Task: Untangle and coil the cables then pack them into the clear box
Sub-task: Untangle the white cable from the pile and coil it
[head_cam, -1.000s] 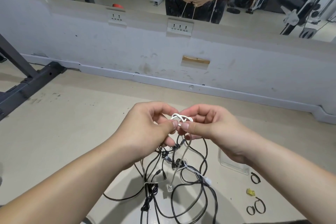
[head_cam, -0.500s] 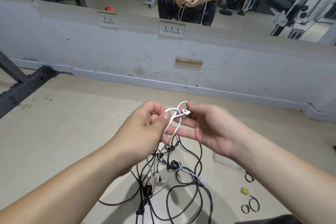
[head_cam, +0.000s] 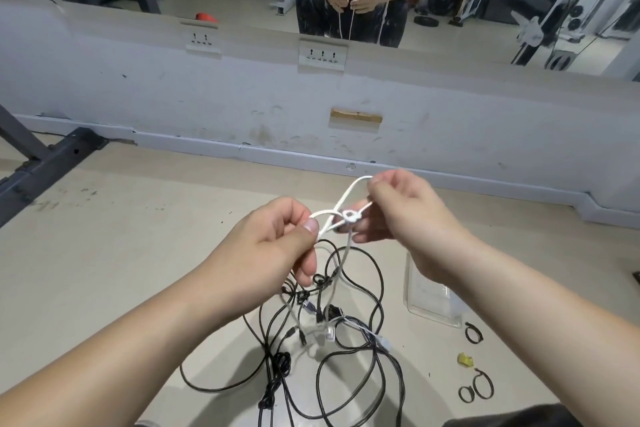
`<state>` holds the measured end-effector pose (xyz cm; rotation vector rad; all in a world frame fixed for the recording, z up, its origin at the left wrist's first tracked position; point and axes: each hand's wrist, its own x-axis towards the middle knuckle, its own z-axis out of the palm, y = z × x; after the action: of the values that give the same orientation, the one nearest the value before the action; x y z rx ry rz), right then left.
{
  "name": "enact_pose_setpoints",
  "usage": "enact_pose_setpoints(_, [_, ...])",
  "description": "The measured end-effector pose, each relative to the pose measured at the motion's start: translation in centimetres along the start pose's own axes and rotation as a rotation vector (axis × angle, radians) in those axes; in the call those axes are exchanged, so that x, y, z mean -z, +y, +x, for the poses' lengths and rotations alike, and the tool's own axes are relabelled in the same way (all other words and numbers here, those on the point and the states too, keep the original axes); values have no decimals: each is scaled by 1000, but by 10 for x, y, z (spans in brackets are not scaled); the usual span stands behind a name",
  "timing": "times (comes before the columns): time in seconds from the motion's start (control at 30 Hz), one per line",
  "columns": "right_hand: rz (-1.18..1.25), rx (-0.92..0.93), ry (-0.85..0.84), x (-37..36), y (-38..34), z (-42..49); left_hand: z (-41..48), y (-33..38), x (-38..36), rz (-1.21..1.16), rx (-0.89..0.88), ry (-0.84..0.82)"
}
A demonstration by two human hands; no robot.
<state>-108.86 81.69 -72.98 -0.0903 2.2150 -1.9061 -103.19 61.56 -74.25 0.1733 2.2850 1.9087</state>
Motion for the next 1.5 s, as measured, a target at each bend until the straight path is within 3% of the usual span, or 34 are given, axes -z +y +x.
enact_pose_setpoints(0.07, [157,-122,69,3,-1,5,1,-5,-5,40,-3,0])
enact_pose_setpoints(0.17, [25,-219,38,4,15,4,2,-10,-8,157,-52,52])
enact_pose_setpoints(0.27, [-352,-20,-116,7,28,0,2,-8,-6,188,-64,17])
enact_pose_setpoints(0.37, [-416,156,-333,5,19,-5,0,-7,-4,188,-43,-20])
enact_pose_setpoints(0.5, [-648,225,-389,9,6,-8,3,-6,3,147,55,57])
enact_pose_setpoints(0.57, [-592,110,-350,11,3,-8,4,-1,5,42,111,60])
enact_pose_setpoints(0.7, [-149,-261,-179,18,6,2,4,5,7,-84,102,106])
enact_pose_setpoints(0.8, [-82,-440,-157,20,15,5,4,4,4,-85,86,67])
enact_pose_setpoints(0.93, [-438,-162,-121,14,29,-1,2,-4,-1,72,37,81])
enact_pose_setpoints(1.03, [-420,24,-180,12,26,-4,2,-8,1,147,11,63])
enact_pose_setpoints(1.17, [-648,341,-9,15,12,-4,2,-10,6,180,17,53])
enact_pose_setpoints(1.27, [-743,495,-38,11,6,-8,2,-9,5,163,11,19])
enact_pose_setpoints(1.37, [-678,380,-224,3,7,-13,3,-6,3,110,11,-3])
enact_pose_setpoints(1.5, [-517,203,-308,0,3,-14,4,-2,4,32,71,4])
